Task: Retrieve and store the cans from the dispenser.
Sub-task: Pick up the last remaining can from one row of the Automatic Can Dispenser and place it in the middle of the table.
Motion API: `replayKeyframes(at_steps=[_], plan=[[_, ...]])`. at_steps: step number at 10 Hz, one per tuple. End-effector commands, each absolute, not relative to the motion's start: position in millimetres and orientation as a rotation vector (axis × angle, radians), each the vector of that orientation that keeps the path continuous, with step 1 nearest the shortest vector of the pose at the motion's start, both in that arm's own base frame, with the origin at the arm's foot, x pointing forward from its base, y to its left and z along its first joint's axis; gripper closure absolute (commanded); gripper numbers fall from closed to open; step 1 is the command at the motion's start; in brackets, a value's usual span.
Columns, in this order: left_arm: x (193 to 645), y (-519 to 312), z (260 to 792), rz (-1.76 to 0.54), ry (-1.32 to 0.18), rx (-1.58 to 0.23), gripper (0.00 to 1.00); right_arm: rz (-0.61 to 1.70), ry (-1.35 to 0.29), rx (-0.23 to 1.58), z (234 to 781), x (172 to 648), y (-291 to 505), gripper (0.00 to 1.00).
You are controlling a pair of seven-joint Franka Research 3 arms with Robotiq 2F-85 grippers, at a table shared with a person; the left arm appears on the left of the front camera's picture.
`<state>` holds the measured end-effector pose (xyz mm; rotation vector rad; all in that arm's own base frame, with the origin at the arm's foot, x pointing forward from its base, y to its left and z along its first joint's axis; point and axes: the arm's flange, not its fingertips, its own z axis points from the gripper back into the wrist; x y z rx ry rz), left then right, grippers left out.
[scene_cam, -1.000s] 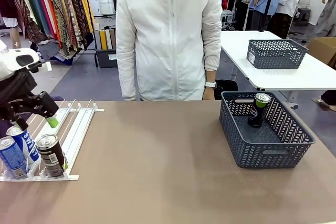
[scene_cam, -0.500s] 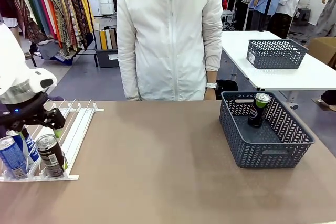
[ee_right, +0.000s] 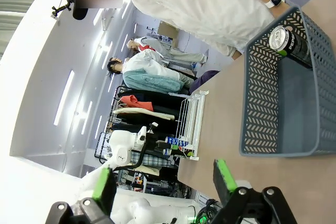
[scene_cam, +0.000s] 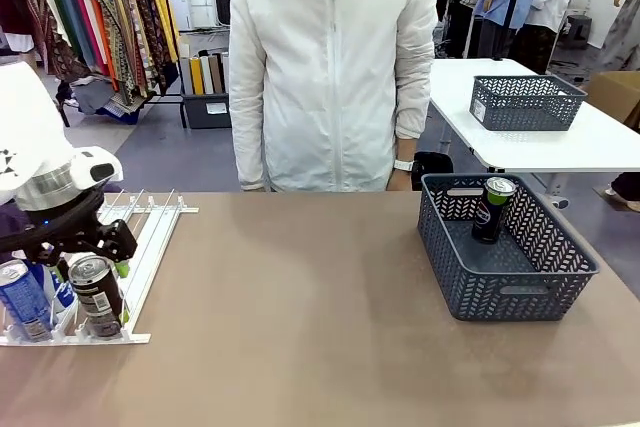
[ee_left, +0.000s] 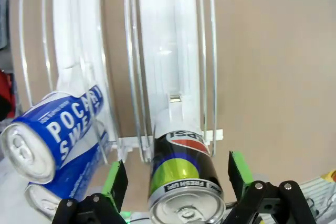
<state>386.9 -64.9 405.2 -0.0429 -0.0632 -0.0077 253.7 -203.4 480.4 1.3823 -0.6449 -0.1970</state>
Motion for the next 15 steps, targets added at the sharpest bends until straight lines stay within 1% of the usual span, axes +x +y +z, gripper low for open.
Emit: replayKeyframes(at_steps=[1, 5, 10, 13, 14, 15], plan=[[387.3, -60.8, 402.2, -0.037, -0.041, -0.094, 0.00, -0.176, -0.672, 1.393, 481.9, 255.2, -203.2, 0.00], [390.4, -61.9, 399.6, -0.041, -0.047, -0.081, 0.00, -0.176, -0.672, 1.393, 481.9, 255.2, -203.2, 0.00], [379.5, -65.6, 403.4, -0.050, -0.007, -0.082, 0.00, -0.176, -0.672, 1.393, 481.9, 255.2, -203.2, 0.00], [377.8, -65.3, 403.3, -0.053, -0.026, -0.088, 0.00, -0.176, -0.672, 1.393, 481.9, 255.2, -203.2, 0.00], [379.2, -66.5, 402.2, -0.054, -0.016, -0.071, 0.48, -0.176, -0.672, 1.393, 481.9, 255.2, -203.2, 0.00], [379.8, -67.6, 401.5, -0.059, -0.006, -0.070, 1.00, -0.176, -0.672, 1.393, 481.9, 255.2, -203.2, 0.00]])
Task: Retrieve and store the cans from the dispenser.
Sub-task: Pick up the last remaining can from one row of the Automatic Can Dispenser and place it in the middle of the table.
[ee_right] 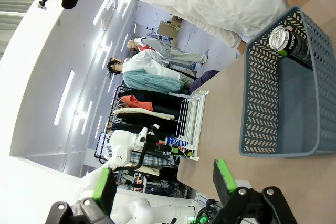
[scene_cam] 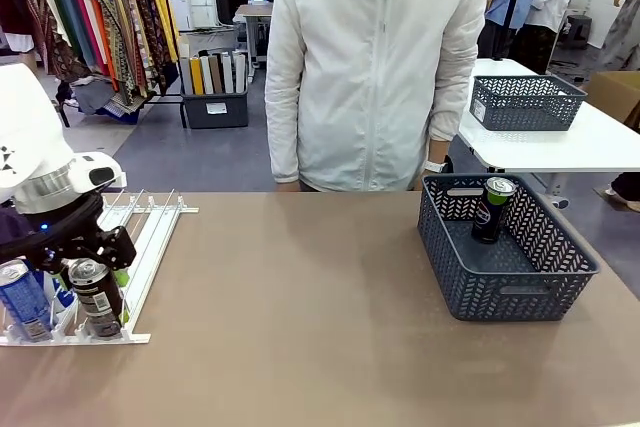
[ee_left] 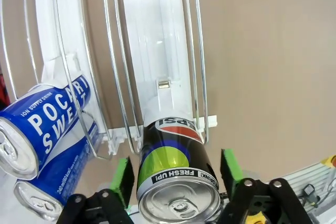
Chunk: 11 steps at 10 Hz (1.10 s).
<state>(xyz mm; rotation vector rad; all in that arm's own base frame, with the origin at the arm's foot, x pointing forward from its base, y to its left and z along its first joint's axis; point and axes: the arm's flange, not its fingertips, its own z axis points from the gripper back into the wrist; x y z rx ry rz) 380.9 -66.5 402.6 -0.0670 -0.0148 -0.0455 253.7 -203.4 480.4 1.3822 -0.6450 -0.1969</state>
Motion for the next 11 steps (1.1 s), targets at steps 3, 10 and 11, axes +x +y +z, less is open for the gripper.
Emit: replayKeyframes(at_steps=[3, 10, 11], plan=[[379.3, -66.4, 401.9, -0.055, -0.008, -0.070, 1.00, -0.176, -0.672, 1.393, 481.9, 255.2, -203.2, 0.00], [345.5, -63.9, 540.2, -0.071, -0.164, -0.071, 1.00, -0.176, -0.672, 1.393, 481.9, 255.2, -203.2, 0.00], [333.6, -62.4, 573.4, -0.050, -0.220, -0.085, 1.00, -0.176, -0.672, 1.393, 481.9, 255.2, -203.2, 0.00]])
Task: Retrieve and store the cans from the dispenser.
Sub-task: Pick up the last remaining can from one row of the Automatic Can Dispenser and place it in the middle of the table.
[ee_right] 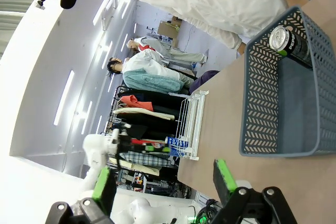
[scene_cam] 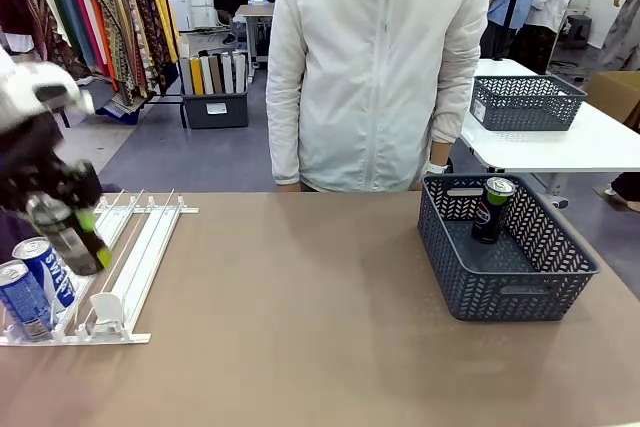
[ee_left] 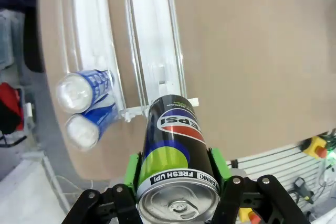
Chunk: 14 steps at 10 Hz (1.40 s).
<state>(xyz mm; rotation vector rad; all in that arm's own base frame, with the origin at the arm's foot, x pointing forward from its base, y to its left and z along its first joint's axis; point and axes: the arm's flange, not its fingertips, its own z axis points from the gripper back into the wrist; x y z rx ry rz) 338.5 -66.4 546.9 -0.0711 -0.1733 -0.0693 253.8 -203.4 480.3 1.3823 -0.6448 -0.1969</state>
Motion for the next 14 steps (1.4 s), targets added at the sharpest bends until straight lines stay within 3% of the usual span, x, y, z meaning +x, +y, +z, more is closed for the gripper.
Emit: replayKeyframes(at_steps=[1, 4, 5, 9, 10, 12, 14], plan=[[328.0, -59.9, 593.3, -0.051, -0.226, -0.106, 1.00, -0.176, -0.672, 1.393, 481.9, 255.2, -203.2, 0.00], [327.5, -33.0, 607.8, -0.020, -0.218, -0.195, 1.00, -0.176, -0.672, 1.393, 481.9, 255.2, -203.2, 0.00], [314.8, -55.4, 615.3, -0.053, -0.238, -0.102, 1.00, -0.176, -0.672, 1.393, 481.9, 255.2, -203.2, 0.00], [318.6, -53.8, 610.3, -0.053, -0.222, -0.116, 1.00, -0.176, -0.672, 1.393, 481.9, 255.2, -203.2, 0.00], [330.1, -91.3, 604.4, 0.033, -0.217, -0.084, 1.00, -0.176, -0.672, 1.393, 481.9, 255.2, -203.2, 0.00], [372.2, -204.5, 593.0, -0.128, -0.282, -0.085, 1.00, -0.176, -0.672, 1.393, 481.9, 255.2, -203.2, 0.00], [403.1, -313.8, 562.3, -0.359, -0.250, -0.016, 1.00, -0.176, -0.672, 1.393, 481.9, 255.2, -203.2, 0.00]])
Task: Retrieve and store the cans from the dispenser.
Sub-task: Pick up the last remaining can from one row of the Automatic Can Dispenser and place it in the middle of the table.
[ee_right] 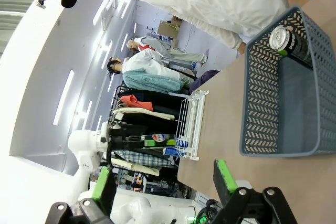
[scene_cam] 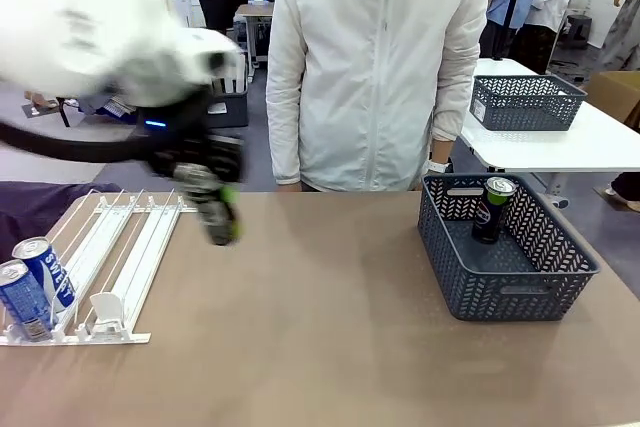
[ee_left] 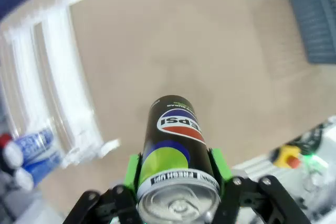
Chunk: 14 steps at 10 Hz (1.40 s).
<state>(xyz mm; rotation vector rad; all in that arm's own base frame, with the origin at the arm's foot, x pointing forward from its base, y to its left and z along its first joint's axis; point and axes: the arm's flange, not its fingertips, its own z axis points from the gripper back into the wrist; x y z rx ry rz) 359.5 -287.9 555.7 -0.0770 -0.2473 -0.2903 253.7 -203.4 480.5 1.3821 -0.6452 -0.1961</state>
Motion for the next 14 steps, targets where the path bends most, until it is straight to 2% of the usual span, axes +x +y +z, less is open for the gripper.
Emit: replayKeyframes(at_steps=[1, 3, 6, 10, 14], plan=[[413.6, -355.8, 545.6, -0.435, -0.227, 0.004, 1.00, -0.176, -0.672, 1.393, 481.9, 255.2, -203.2, 0.00], [430.7, -422.3, 506.2, -0.503, -0.212, -0.030, 1.00, -0.176, -0.672, 1.393, 481.9, 255.2, -203.2, 0.00], [434.6, -457.5, 443.3, -0.516, -0.133, -0.057, 1.00, -0.176, -0.672, 1.393, 481.9, 255.2, -203.2, 0.00], [441.7, -455.7, 425.9, -0.473, -0.146, -0.012, 1.00, -0.176, -0.672, 1.393, 481.9, 255.2, -203.2, 0.00], [444.2, -450.2, 404.6, -0.474, -0.095, -0.009, 1.00, -0.176, -0.672, 1.393, 481.9, 255.2, -203.2, 0.00]])
